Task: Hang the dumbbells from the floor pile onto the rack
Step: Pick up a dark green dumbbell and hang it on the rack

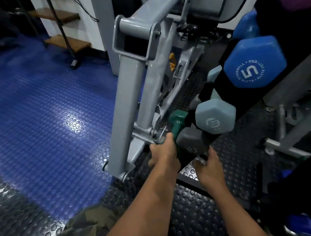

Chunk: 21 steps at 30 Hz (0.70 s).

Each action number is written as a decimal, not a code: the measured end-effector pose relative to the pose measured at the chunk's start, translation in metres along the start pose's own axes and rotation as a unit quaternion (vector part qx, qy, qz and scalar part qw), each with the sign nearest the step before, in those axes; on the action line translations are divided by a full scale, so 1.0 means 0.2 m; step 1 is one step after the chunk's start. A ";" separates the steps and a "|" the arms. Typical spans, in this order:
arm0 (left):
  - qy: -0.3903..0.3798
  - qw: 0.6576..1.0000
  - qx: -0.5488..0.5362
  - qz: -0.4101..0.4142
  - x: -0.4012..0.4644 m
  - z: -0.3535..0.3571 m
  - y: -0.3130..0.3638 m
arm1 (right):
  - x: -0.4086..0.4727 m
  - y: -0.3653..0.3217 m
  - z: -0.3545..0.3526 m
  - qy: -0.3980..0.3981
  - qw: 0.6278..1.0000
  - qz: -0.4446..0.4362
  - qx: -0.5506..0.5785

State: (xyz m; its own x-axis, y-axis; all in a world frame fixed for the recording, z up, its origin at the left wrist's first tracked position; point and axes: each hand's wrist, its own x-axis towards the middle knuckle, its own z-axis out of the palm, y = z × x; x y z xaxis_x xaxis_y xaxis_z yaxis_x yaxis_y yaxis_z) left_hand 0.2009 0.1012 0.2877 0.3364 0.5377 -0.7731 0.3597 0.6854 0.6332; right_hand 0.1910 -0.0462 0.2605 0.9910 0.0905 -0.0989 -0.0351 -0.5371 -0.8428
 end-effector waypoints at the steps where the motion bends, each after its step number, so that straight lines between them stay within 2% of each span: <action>1: 0.003 0.999 0.034 0.020 -0.08 -0.02 0.02 | 0.00 0.00 0.01 0.000 1.000 -0.004 0.004; 4: 0.021 0.991 0.089 0.096 -0.13 -0.05 -0.05 | 0.00 -0.01 0.02 0.000 1.000 -0.004 0.018; 8: -0.010 0.979 0.042 0.199 -0.13 -0.08 -0.13 | 0.00 -0.03 -0.01 -0.004 1.000 0.012 0.022; 12: -0.041 0.970 0.051 0.233 -0.16 -0.12 -0.12 | -0.02 -0.03 -0.03 -0.025 0.999 0.017 -0.026; 16: -0.062 0.954 0.105 0.275 -0.12 -0.18 -0.12 | -0.03 -0.05 -0.05 -0.033 0.997 -0.004 -0.072; 21: -0.121 0.904 0.231 0.339 -0.09 -0.22 -0.14 | -0.07 -0.07 -0.06 -0.042 0.996 -0.010 -0.081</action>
State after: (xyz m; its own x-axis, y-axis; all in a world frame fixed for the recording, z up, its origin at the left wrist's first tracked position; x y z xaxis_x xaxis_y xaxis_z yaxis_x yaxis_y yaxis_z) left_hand 0.1465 0.0937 0.2831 0.7768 0.5948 -0.2070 0.3062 -0.0695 0.9494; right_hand 0.1784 -0.0505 0.2798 0.9768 0.1680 -0.1328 0.0122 -0.6628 -0.7487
